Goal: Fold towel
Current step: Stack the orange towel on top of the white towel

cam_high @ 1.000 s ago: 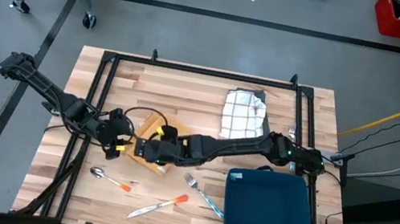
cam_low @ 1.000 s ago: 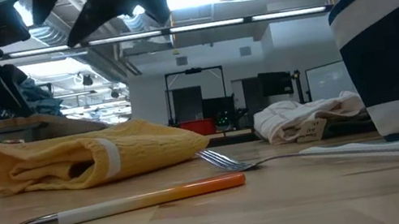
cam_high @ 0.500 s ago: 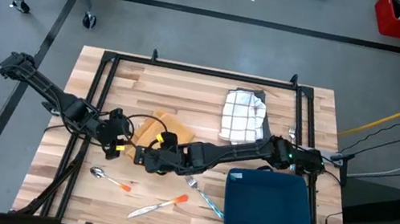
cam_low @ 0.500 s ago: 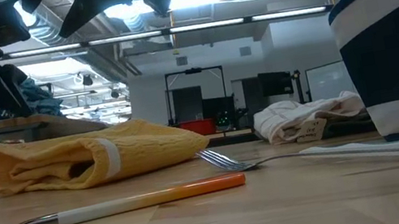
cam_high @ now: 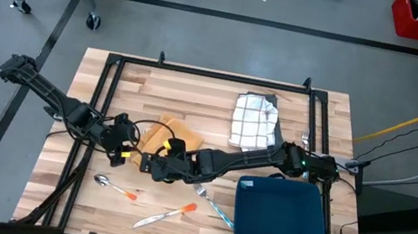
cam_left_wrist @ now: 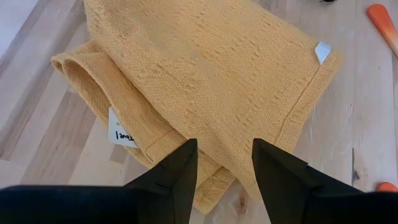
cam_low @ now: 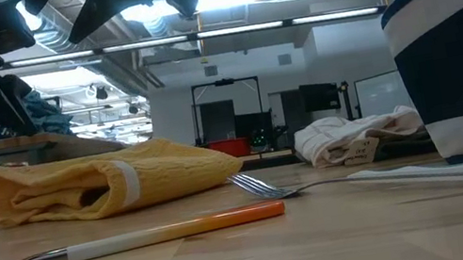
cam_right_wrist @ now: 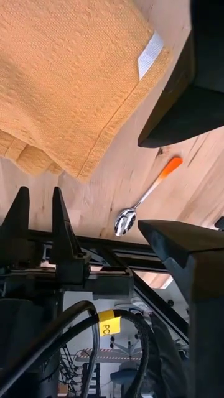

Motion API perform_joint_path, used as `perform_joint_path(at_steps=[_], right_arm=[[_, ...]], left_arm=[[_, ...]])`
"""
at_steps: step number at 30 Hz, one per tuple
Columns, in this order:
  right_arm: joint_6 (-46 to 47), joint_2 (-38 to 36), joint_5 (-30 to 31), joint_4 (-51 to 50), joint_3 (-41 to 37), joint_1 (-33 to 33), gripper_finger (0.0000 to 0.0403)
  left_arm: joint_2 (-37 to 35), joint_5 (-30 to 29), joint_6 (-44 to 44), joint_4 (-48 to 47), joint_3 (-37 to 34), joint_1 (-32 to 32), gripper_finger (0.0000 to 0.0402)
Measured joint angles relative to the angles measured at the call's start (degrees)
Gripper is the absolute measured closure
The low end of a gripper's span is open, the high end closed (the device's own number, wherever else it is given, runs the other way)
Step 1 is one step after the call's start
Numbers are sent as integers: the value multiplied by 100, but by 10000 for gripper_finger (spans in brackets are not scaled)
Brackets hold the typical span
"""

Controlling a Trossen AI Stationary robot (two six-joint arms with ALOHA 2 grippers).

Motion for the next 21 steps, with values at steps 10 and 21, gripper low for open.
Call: perform_joint_path(at_steps=[10, 21], right_arm=[[-4, 0, 0, 150, 0, 0, 198], [-38, 0, 4, 147, 0, 0, 198]], left_arm=[[0, 0, 0, 0, 0, 0, 257], [0, -3, 111, 0, 0, 0, 257]])
